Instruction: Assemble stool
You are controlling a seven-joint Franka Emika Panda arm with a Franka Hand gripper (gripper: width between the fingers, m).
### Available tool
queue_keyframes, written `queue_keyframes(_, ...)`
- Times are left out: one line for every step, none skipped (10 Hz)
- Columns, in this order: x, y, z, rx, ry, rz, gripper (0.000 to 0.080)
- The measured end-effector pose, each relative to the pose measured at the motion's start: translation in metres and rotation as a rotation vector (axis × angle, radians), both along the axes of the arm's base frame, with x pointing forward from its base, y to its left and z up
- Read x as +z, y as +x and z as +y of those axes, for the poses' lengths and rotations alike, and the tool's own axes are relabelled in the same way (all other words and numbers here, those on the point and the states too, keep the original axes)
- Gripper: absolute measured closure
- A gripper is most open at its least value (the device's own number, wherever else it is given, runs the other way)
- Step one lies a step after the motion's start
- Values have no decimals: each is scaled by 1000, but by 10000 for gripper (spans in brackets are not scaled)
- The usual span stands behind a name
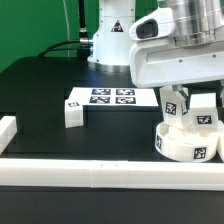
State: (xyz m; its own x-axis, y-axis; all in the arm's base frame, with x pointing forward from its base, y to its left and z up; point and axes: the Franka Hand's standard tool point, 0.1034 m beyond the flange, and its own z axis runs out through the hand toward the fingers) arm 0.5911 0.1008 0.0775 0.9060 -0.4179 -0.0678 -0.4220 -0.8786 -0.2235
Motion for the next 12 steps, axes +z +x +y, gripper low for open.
queue_keyframes(0,-1,3,-102,0,16,462)
queue_keyframes(0,-3,5,-165,-1,30,462)
queue_keyframes(1,-3,7,-261,1,52,462)
queue_keyframes(1,-3,8,-340,2,70,461)
queue_keyframes(1,-3,9,-388,2,81,461)
queue_keyframes(1,-3,9,-437,5,92,461)
queue_keyframes(1,-3,10,-488,10,104,461)
queue_keyframes(1,-2,11,-575,17,123,461)
queue_keyframes(1,-1,12,-660,29,132,461)
queue_keyframes(1,0,14,-747,41,145,461)
queue_keyframes(2,1,17,-809,57,156,461)
queue_keyframes(3,4,16,-837,74,153,461)
